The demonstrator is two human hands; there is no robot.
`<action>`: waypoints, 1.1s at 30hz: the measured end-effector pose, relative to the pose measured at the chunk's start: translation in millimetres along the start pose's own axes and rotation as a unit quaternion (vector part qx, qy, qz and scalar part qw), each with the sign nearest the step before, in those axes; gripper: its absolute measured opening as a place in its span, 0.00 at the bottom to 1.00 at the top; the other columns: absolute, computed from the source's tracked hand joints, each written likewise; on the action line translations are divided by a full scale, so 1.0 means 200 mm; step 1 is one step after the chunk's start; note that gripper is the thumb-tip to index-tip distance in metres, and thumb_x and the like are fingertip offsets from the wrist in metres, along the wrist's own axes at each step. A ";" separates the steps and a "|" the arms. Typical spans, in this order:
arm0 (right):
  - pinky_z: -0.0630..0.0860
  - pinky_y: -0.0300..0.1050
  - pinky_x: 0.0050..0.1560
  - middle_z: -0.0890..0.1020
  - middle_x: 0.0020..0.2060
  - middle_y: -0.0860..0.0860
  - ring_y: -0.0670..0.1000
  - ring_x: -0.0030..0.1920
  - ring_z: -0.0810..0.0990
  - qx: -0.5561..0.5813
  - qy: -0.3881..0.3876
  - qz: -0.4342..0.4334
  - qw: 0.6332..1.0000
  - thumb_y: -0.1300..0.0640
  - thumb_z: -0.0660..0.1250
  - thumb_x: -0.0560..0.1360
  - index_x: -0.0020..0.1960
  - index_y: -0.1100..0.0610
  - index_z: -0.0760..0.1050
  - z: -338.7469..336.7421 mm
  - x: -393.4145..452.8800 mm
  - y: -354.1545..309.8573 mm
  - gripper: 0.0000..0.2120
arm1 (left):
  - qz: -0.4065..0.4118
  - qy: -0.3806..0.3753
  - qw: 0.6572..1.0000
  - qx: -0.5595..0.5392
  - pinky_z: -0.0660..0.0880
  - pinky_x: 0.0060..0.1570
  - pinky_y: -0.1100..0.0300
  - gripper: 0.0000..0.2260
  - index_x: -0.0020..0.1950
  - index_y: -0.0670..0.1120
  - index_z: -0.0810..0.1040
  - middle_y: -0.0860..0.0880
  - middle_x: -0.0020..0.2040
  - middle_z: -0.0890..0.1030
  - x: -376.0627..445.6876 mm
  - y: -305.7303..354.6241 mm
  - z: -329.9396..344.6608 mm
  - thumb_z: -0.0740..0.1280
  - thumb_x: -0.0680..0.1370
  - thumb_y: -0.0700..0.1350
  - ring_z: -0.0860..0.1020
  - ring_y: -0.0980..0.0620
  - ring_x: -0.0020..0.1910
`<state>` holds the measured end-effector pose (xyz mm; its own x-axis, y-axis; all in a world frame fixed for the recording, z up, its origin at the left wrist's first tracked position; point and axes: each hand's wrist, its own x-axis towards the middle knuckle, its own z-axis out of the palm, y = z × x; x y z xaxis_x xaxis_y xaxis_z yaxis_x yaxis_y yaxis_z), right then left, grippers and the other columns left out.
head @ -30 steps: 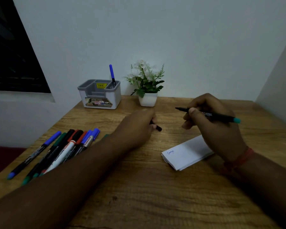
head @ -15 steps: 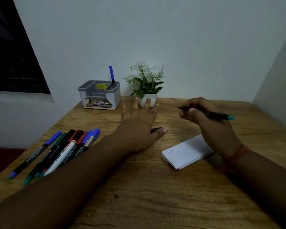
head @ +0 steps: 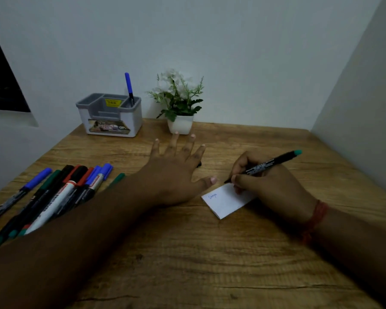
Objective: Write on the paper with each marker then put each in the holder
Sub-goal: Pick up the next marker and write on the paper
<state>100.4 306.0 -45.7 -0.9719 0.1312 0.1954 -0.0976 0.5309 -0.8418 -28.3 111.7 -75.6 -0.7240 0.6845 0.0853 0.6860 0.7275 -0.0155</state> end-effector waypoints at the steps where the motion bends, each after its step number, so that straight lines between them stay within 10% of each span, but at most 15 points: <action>1: 0.78 0.36 0.41 0.85 0.39 0.52 0.51 0.42 0.84 -0.007 -0.005 -0.001 1.000 0.65 0.70 0.75 0.42 0.55 0.80 0.01 -0.01 0.01 0.06 | 0.003 0.001 1.000 0.002 0.34 0.71 0.33 0.43 0.77 0.59 0.34 0.53 0.79 0.32 0.00 0.00 0.00 0.32 0.67 0.78 0.28 0.46 0.76; 33: 0.81 0.38 0.45 0.87 0.42 0.47 0.44 0.45 0.84 -0.058 -0.026 -0.021 0.998 0.63 0.74 0.73 0.41 0.56 0.82 0.02 -0.01 0.06 0.03 | 0.015 -0.018 0.999 0.038 0.33 0.70 0.33 0.42 0.76 0.59 0.32 0.52 0.77 0.28 0.00 0.03 0.05 0.31 0.67 0.78 0.26 0.45 0.74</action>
<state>100.5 308.6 -57.3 -0.9775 0.0660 0.2004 -0.1151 0.6289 -0.7689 -24.7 115.6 -85.7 -0.7061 0.7065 0.0478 0.7010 0.7070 -0.0933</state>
